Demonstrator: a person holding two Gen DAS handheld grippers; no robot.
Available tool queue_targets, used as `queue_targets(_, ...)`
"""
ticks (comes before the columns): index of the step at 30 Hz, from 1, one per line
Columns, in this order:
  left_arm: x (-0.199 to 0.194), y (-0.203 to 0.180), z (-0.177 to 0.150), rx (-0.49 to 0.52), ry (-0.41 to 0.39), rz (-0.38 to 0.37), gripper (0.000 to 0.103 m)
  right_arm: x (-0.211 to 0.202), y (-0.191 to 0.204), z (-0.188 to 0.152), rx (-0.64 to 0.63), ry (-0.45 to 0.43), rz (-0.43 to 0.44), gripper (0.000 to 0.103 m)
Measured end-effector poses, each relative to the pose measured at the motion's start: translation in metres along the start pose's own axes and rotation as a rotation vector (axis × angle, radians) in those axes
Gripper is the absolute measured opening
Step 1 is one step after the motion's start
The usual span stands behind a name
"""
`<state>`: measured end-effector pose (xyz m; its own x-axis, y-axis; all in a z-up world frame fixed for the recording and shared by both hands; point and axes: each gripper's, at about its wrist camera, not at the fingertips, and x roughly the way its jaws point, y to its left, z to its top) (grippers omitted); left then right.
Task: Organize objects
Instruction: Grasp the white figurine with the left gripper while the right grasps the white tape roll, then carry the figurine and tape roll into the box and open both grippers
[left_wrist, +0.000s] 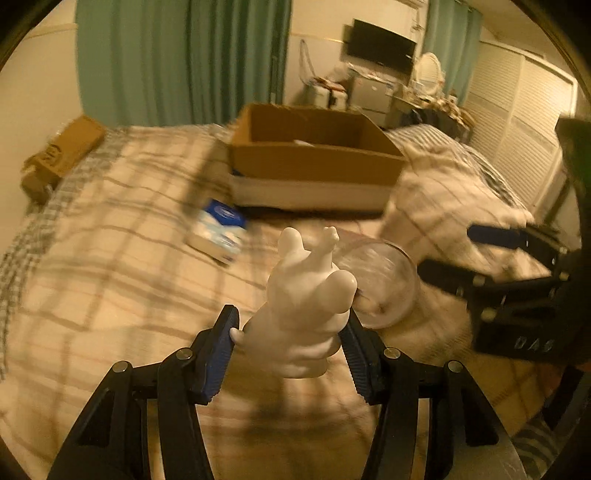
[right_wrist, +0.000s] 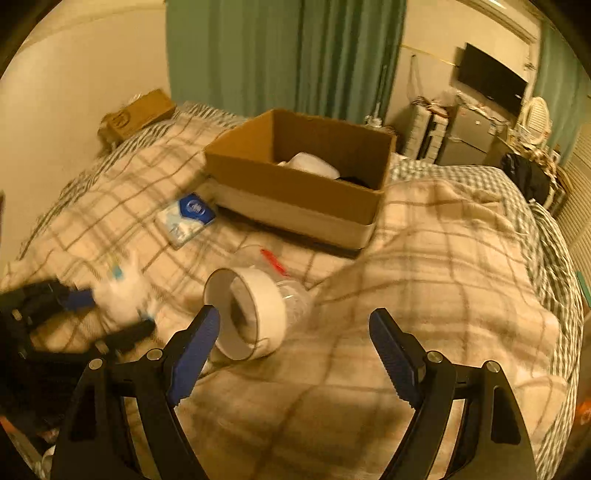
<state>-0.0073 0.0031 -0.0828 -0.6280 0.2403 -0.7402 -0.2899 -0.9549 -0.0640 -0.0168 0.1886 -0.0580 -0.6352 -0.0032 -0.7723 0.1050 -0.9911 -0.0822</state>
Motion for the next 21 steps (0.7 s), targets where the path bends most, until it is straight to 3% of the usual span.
queue_targets(5, 0.006, 0.015, 0.000, -0.029, 0.000, 0.026, 0.056, 0.033, 0.009, 0.004, -0.020, 0.087, -0.026, 0.081)
queue_targets(9, 0.013, 0.017, -0.004, -0.028, 0.022, 0.015, 0.056, 0.048, 0.016, 0.001, -0.052, 0.138, -0.018, 0.038)
queue_targets(12, 0.013, 0.018, -0.005, -0.032, 0.027, 0.005, 0.056, 0.049, 0.019, -0.001, -0.059, 0.143, -0.020, 0.018)
queue_targets(14, 0.011, 0.018, -0.005, -0.038, 0.024, 0.001, 0.056, 0.046, 0.017, -0.001, -0.056, 0.134, -0.024, 0.014)
queue_targets(16, 0.008, 0.018, -0.004, -0.040, 0.018, 0.001, 0.056, 0.041, 0.018, -0.001, -0.059, 0.120, -0.031, 0.004)
queue_targets(21, -0.003, 0.015, 0.000, -0.034, 0.001, 0.003, 0.056, 0.022, 0.019, 0.002, -0.070, 0.061, -0.061, 0.003)
